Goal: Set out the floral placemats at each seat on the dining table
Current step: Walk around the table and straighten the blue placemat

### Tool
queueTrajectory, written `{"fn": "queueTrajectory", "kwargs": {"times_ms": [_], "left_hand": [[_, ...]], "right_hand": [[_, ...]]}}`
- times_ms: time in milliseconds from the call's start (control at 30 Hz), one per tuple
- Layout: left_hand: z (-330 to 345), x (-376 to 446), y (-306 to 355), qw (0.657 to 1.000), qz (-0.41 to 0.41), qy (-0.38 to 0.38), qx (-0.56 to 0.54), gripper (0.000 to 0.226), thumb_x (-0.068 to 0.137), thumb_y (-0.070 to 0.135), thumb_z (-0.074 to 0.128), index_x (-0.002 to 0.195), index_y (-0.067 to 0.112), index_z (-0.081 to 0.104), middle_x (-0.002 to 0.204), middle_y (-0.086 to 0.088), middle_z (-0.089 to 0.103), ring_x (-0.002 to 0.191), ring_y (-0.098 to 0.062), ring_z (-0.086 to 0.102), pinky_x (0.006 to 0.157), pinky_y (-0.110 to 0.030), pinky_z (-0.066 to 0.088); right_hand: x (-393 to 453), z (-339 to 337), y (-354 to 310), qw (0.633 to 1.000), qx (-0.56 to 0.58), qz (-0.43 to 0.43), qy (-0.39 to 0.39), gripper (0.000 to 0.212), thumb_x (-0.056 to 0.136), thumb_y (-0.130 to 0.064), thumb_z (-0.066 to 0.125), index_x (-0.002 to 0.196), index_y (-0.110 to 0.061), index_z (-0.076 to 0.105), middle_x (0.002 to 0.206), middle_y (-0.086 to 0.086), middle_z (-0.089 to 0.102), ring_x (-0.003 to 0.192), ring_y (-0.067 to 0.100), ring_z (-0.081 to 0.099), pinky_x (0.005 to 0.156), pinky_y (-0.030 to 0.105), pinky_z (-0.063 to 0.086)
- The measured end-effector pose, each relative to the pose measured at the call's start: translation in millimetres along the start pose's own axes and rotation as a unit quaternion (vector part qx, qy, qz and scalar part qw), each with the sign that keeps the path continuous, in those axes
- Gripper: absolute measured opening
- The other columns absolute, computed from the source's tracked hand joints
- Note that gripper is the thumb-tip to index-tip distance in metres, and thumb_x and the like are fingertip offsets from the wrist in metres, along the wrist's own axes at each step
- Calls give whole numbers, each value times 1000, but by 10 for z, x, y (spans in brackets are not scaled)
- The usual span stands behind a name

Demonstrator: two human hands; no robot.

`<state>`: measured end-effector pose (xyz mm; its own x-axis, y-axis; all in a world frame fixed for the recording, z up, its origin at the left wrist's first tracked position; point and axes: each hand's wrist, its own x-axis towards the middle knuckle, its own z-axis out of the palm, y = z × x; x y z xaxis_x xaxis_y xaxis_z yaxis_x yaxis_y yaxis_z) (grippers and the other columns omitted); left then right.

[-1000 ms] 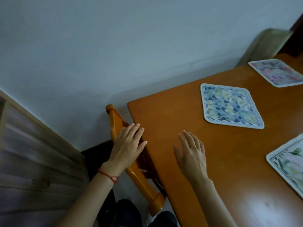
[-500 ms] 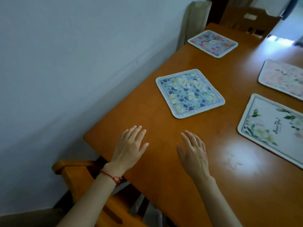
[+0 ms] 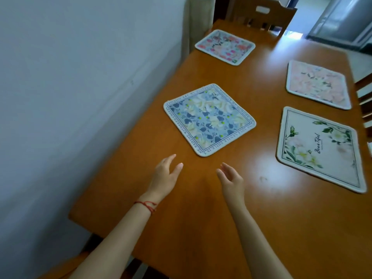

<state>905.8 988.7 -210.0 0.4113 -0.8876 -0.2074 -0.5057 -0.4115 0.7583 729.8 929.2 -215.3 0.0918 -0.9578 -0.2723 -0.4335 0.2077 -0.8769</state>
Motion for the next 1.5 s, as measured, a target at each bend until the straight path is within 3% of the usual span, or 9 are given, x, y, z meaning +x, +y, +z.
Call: {"fn": "queueTrajectory", "kwargs": {"times_ms": [300,700,833,933,1000,1233,1367,1433,1500], "left_hand": [[361,627,96,976,-130,-7,-175,42,93,24,49,130,5,46,132,-12,53,120,-21,50,90,-23,37],[619,959,147,931,-202,16,-303,45,91,17,53,131,0,45,129,-16,54,117,-24,53,102,-40,43],[687,980,159,929,-204,23,-309,43,89,14,54,130,1,46,127,-14,56,115,-23,55,101,-39,44],[727,998,164,925,-208,39,-315,43,88,12,55,129,1,47,125,-15,58,112,-23,57,100,-39,45],[749,1007,169,923,-213,45,-319,44,87,10,56,129,0,47,124,-14,59,110,-22,57,99,-38,46],[791,1056,190,915,-223,57,-333,44,85,3,58,128,-3,47,118,-16,60,98,-18,58,96,-35,47],[817,1069,215,916,-209,49,-340,36,85,-2,56,121,-5,53,96,-6,61,79,-11,59,84,-29,50],[825,1086,203,916,-206,49,-342,33,85,-4,55,118,-5,55,91,-4,61,72,-3,58,75,-21,50],[826,1106,191,913,-208,48,-347,32,85,-5,54,117,-5,55,91,-5,61,70,-2,58,66,-13,50]], "right_hand": [[565,177,22,969,187,156,31,38,87,-19,60,124,-9,55,120,10,60,103,21,60,93,35,49],[886,382,-20,869,405,282,42,37,88,-6,56,123,5,49,103,14,63,100,27,61,90,34,49],[922,394,-27,844,442,298,51,30,90,-4,52,118,5,50,113,21,60,100,31,61,88,36,49],[969,389,-23,833,453,312,56,11,90,-2,52,100,2,54,110,22,60,95,31,62,84,35,52],[1000,396,-15,838,443,313,62,7,88,-1,53,94,2,55,109,22,61,94,30,62,83,34,53],[1084,468,12,885,372,272,65,35,85,4,58,118,8,52,97,18,64,88,27,64,79,29,52],[1109,530,-16,913,322,244,60,9,84,-2,62,92,-5,60,82,9,66,77,20,67,64,20,56],[1128,563,-9,925,294,231,73,10,83,-1,63,78,-9,59,81,8,67,73,18,67,57,18,56],[1146,586,33,931,279,222,83,8,82,0,63,83,-7,61,85,10,68,72,18,68,57,20,55]]}}
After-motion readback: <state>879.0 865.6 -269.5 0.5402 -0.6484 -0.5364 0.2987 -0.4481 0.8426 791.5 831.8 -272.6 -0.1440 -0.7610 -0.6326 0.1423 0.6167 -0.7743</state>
